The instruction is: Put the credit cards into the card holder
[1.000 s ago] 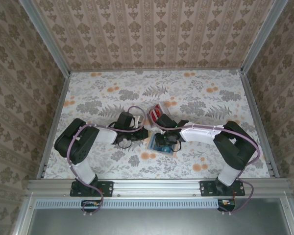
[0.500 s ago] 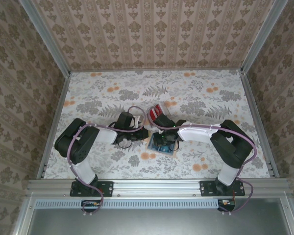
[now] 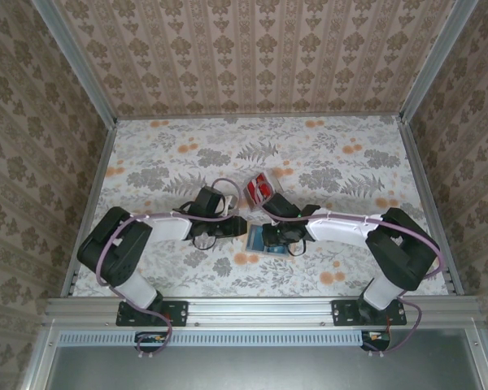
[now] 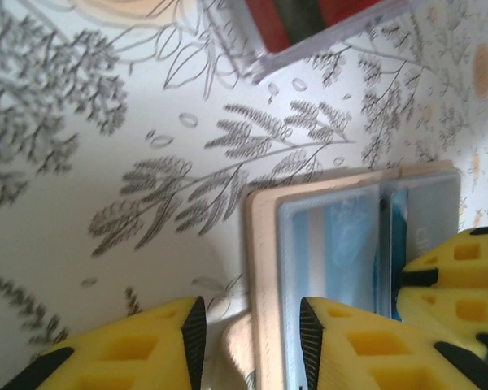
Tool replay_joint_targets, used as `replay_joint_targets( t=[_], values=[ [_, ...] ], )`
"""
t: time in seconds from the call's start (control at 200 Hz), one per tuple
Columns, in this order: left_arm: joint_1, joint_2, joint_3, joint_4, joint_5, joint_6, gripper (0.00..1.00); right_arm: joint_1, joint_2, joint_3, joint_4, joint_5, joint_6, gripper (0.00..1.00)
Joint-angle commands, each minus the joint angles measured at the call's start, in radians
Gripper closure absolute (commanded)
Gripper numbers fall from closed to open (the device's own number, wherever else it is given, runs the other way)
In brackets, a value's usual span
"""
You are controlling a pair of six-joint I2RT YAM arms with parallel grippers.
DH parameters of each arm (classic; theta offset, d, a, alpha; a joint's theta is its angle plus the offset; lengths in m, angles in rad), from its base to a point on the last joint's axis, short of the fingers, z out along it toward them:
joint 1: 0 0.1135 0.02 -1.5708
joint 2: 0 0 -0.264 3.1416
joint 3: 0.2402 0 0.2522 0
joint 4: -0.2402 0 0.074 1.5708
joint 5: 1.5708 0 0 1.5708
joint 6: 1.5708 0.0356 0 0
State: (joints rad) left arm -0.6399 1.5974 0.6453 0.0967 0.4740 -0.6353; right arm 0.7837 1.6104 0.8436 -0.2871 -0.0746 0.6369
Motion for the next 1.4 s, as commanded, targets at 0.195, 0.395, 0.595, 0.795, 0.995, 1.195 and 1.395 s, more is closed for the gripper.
replay_joint_targets(
  t=[0.195, 0.395, 0.595, 0.795, 0.995, 1.195, 1.395],
  values=[
    [0.013, -0.07, -0.009, -0.205, -0.06, 0.064, 0.55, 0.003, -0.021, -0.061, 0.009, 0.051, 0.02, 0.8],
    [0.013, -0.059, -0.011, -0.164, -0.033, 0.043, 0.66, 0.003, -0.026, -0.07, 0.015, 0.057, 0.021, 0.8],
    [0.012, -0.042, 0.033, -0.157, -0.009, 0.052, 0.91, 0.003, -0.064, -0.089, 0.008, 0.067, 0.023, 0.8],
    [0.011, -0.099, 0.056, -0.191, 0.008, 0.048, 1.0, 0.0, -0.126, -0.083, -0.005, 0.063, 0.027, 0.78],
    [0.011, -0.206, 0.054, -0.201, 0.026, -0.007, 1.0, 0.011, -0.156, -0.099, 0.103, -0.035, 0.101, 0.64],
    [0.006, -0.278, 0.058, -0.211, 0.028, -0.04, 1.0, 0.016, -0.149, -0.138, 0.226, -0.063, 0.184, 0.55],
    [0.001, -0.269, 0.063, -0.206, 0.038, -0.053, 1.0, 0.017, -0.122, -0.213, 0.488, -0.138, 0.318, 0.5]
  ],
)
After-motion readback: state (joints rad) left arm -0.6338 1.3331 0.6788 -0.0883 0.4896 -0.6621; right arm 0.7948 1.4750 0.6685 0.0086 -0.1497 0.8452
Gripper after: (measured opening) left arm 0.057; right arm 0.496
